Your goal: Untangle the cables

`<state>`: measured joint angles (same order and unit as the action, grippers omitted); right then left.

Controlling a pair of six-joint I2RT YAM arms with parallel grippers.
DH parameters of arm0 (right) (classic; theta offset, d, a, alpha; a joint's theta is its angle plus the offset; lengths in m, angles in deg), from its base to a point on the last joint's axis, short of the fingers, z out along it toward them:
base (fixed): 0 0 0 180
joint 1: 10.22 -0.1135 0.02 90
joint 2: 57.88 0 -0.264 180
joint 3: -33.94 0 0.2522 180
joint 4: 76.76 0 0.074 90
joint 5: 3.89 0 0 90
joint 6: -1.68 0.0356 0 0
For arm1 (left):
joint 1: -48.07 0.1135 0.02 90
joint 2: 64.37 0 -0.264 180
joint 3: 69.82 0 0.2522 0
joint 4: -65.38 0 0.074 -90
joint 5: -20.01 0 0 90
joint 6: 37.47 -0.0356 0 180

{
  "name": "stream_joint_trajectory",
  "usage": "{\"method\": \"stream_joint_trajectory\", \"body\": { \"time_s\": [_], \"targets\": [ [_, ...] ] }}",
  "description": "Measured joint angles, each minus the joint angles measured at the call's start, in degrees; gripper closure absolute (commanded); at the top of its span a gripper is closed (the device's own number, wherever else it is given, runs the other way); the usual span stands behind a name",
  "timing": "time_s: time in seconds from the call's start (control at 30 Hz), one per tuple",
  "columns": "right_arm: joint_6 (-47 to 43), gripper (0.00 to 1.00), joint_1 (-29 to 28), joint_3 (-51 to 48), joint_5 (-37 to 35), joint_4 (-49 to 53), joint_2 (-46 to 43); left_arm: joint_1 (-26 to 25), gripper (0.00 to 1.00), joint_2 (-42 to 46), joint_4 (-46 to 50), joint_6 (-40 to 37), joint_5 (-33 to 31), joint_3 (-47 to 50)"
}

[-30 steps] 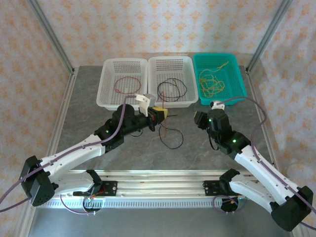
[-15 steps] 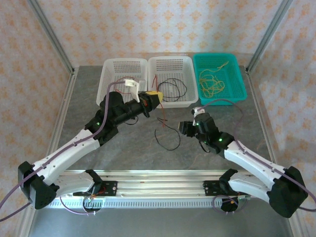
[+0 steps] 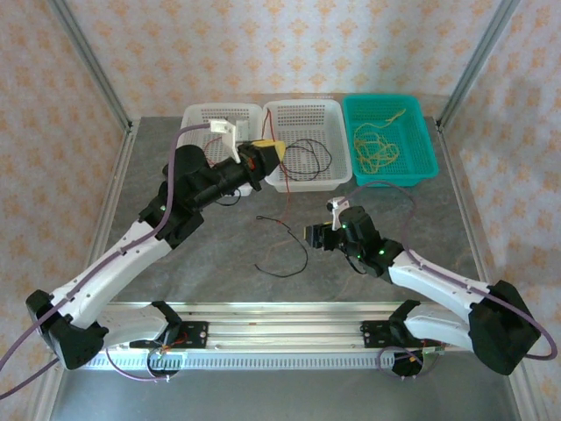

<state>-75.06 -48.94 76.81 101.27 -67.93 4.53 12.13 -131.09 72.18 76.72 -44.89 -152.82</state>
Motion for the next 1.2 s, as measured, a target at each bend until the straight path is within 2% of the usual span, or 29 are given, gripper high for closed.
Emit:
{"method": "stream_joint_trajectory", "body": {
  "time_s": [0.27, 0.47, 0.67, 0.83, 1.0, 1.2],
  "targets": [
    [-3.1, 0.32, -2.6, -3.0, 7.0, -9.9, 1.2, 0.1, 1.0, -1.7, 1.6, 0.0, 0.0, -1.7],
    [-3.4, 0.34, -3.5, -2.4, 9.1, -17.5, 9.3, 0.5, 1.0, -1.9, 2.0, 0.0, 0.0, -2.0],
    [-1.5, 0.38, -3.5, 0.3, 4.3, -22.5, 17.8, 0.5, 1.0, -1.9, 2.1, 0.0, 0.4, -2.0],
    [2.8, 0.4, -2.6, 3.2, -2.2, -24.9, 21.6, 0.5, 1.0, -1.8, 2.5, 0.0, 0.4, -2.1],
    [6.0, 0.41, -1.4, 4.8, -5.4, -25.1, 23.7, 0.5, 1.0, -0.7, 4.0, -0.1, -0.1, -2.1],
    [7.3, 0.41, -1.4, 4.7, -7.4, -22.3, 20.9, 1.2, 1.0, -0.1, 10.3, -1.6, -6.8, -4.2]
  ]
}}
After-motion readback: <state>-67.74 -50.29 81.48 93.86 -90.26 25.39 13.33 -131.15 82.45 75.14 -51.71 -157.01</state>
